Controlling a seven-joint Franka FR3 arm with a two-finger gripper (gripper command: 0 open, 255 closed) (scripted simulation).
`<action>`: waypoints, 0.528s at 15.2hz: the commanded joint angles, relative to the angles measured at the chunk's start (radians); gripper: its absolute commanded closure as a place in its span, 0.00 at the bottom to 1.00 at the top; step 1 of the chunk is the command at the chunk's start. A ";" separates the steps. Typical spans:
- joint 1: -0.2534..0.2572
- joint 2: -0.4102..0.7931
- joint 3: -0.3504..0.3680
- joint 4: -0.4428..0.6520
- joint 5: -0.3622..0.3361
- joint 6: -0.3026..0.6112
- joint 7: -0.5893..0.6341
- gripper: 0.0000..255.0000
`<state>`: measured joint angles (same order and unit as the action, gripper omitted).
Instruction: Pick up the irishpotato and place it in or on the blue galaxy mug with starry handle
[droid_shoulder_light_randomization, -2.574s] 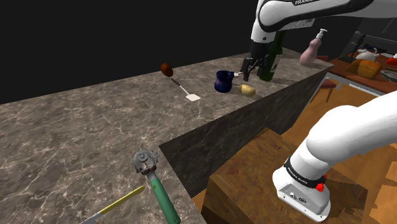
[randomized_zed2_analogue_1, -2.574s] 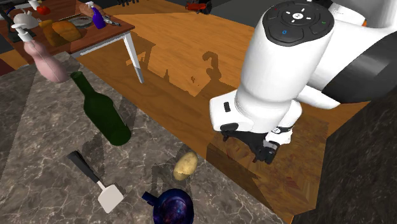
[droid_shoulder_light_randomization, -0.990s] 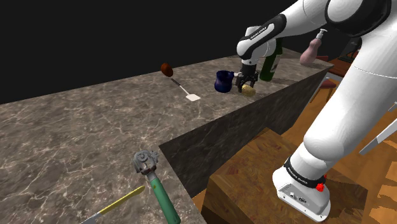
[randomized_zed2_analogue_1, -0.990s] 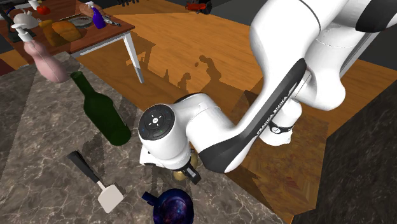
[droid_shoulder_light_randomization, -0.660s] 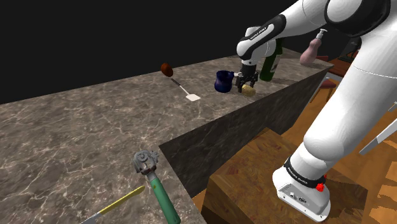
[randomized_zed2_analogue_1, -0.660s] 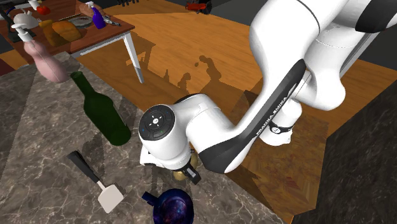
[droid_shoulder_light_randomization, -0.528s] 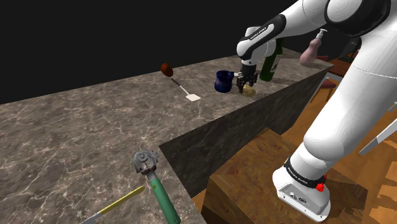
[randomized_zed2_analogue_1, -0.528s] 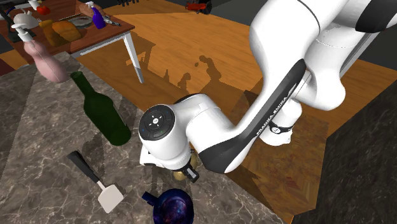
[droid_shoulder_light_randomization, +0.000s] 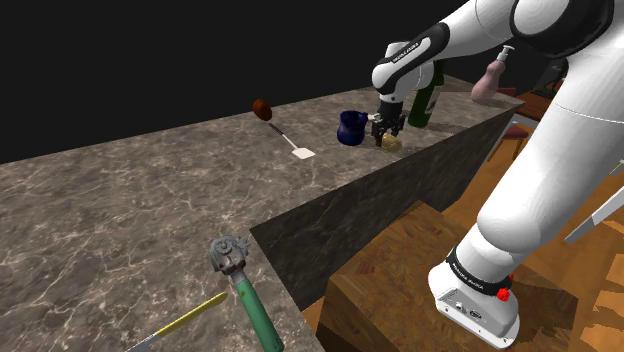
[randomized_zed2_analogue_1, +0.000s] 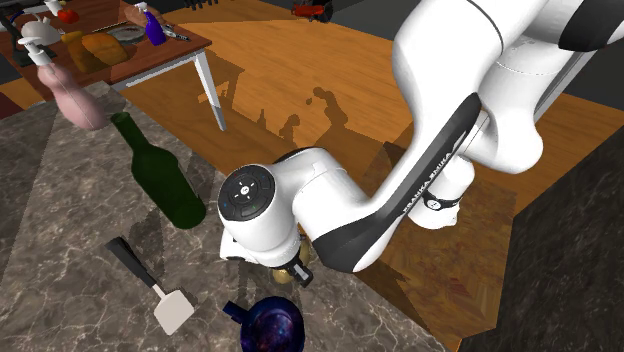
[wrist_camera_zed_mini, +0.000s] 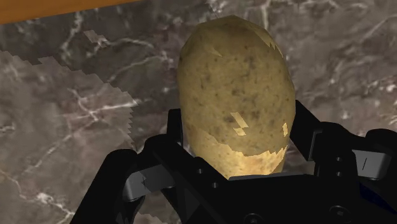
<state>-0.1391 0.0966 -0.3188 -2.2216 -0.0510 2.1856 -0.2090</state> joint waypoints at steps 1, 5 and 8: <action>0.000 0.000 0.000 0.000 0.000 0.000 0.000 1.00; 0.002 -0.033 -0.001 0.020 -0.011 -0.052 0.005 1.00; 0.003 -0.056 -0.001 0.037 -0.017 -0.091 0.008 1.00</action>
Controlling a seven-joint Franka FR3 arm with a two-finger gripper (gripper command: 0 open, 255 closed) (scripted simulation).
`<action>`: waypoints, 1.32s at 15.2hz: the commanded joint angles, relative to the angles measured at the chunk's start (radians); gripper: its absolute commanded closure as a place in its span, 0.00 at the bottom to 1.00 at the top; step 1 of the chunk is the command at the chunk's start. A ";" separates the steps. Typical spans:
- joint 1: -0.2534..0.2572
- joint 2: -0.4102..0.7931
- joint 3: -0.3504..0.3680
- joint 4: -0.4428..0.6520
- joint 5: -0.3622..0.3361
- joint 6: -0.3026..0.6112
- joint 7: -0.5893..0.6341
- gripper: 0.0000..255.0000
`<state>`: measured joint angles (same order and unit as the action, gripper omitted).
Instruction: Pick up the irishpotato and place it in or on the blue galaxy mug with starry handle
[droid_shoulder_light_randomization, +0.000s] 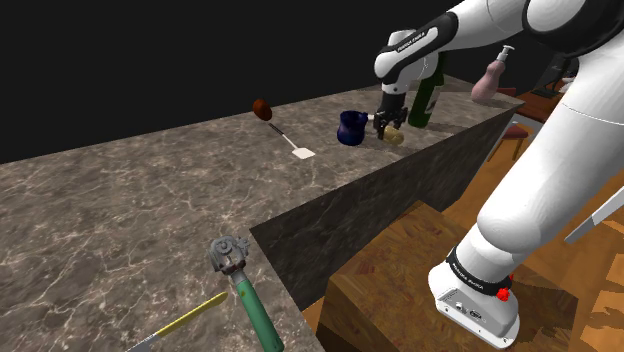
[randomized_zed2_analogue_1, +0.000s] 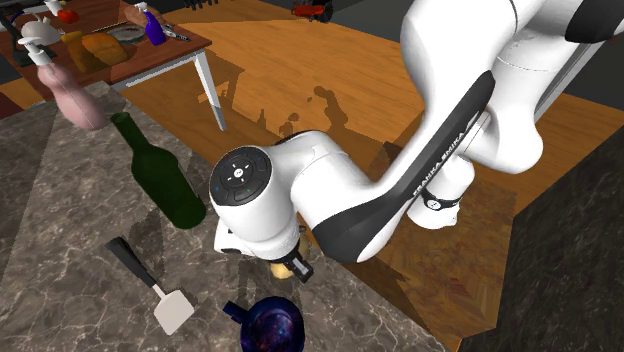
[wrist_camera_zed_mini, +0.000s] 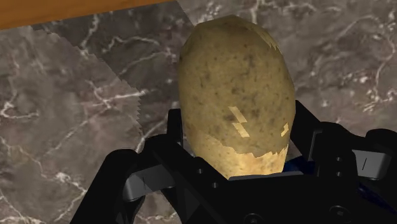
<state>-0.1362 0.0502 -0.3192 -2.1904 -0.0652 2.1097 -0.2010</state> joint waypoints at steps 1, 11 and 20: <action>0.000 -0.017 0.000 0.012 -0.005 -0.029 0.001 1.00; 0.003 -0.077 0.003 0.085 -0.020 -0.160 0.007 1.00; 0.006 -0.113 0.006 0.170 -0.027 -0.279 0.008 1.00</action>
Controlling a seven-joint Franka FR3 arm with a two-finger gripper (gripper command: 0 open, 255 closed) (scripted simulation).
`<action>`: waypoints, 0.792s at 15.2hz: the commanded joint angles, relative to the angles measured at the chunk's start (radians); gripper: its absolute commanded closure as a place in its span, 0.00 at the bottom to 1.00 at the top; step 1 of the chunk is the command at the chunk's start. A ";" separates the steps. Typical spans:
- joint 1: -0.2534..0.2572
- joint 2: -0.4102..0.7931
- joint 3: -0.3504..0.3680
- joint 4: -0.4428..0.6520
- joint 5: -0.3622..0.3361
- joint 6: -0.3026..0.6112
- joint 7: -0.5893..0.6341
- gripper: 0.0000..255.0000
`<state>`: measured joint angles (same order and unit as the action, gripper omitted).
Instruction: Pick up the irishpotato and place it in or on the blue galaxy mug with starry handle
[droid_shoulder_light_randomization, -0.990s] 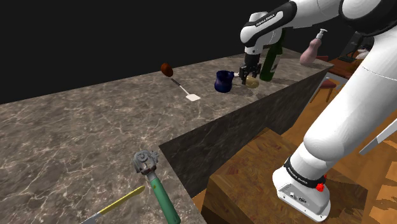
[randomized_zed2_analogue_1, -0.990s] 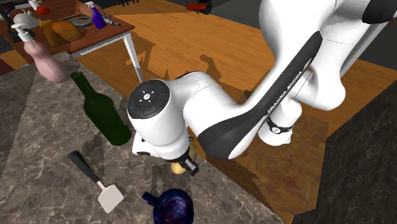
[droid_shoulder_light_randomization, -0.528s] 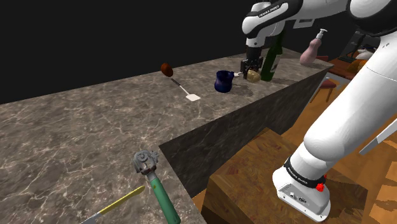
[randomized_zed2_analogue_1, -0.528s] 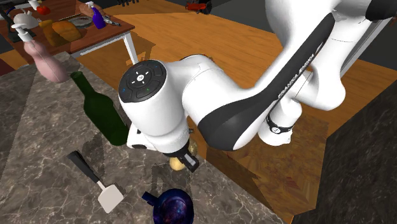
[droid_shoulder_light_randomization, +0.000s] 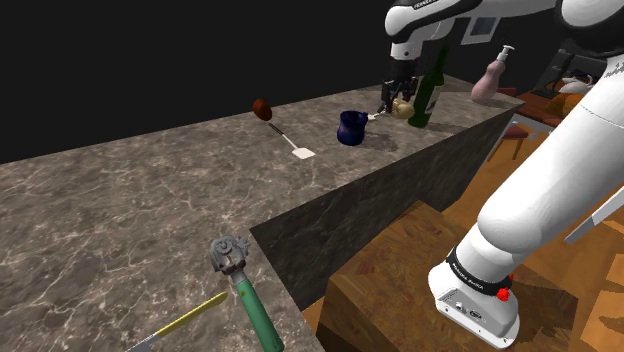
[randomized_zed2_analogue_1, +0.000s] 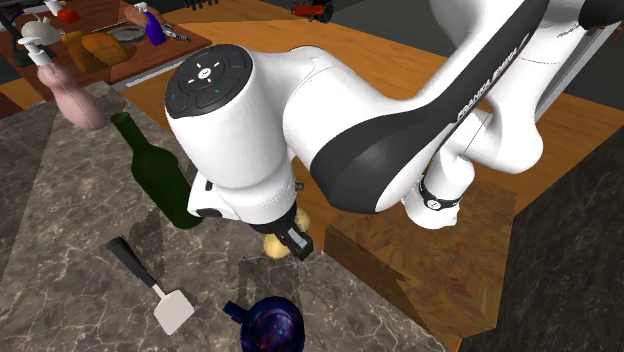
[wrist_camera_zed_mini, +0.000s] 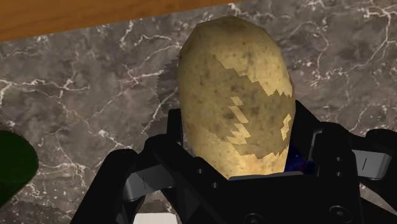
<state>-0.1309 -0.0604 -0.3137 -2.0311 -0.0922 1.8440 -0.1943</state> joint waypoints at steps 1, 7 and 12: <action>0.001 -0.006 0.001 0.021 -0.001 -0.027 0.001 1.00; 0.008 0.016 0.009 0.106 0.010 -0.092 0.006 1.00; 0.032 0.185 0.034 0.309 0.065 -0.135 0.039 1.00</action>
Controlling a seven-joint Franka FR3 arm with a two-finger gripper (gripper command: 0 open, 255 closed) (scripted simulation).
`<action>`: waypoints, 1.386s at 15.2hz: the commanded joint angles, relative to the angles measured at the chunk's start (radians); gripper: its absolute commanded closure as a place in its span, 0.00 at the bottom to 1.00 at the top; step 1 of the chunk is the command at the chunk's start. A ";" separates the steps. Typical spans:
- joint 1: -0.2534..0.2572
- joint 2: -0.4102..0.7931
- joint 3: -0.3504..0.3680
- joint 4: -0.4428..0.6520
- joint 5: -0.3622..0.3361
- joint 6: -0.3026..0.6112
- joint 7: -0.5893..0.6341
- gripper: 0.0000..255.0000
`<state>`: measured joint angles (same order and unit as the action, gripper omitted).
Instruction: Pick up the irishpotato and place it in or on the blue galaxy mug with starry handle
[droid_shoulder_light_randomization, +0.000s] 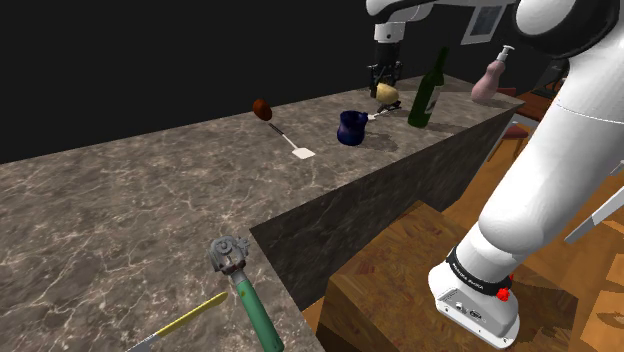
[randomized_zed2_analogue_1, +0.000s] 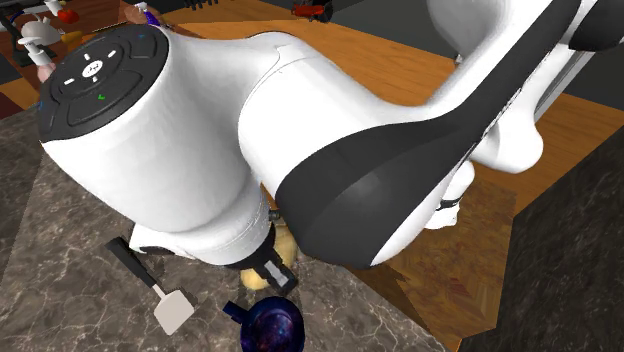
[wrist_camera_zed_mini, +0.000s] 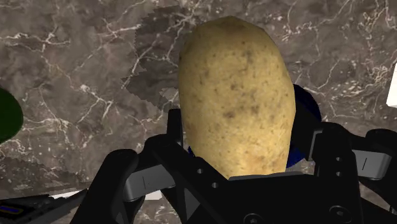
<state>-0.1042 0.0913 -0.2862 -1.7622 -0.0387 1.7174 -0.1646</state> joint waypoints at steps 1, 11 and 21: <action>0.009 0.070 0.011 0.086 0.021 -0.020 0.016 1.00; 0.018 0.247 0.034 0.264 0.067 -0.027 0.047 1.00; 0.019 0.263 0.036 0.173 0.071 0.079 0.048 1.00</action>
<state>-0.0854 0.3539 -0.2502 -1.5861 0.0319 1.7928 -0.1178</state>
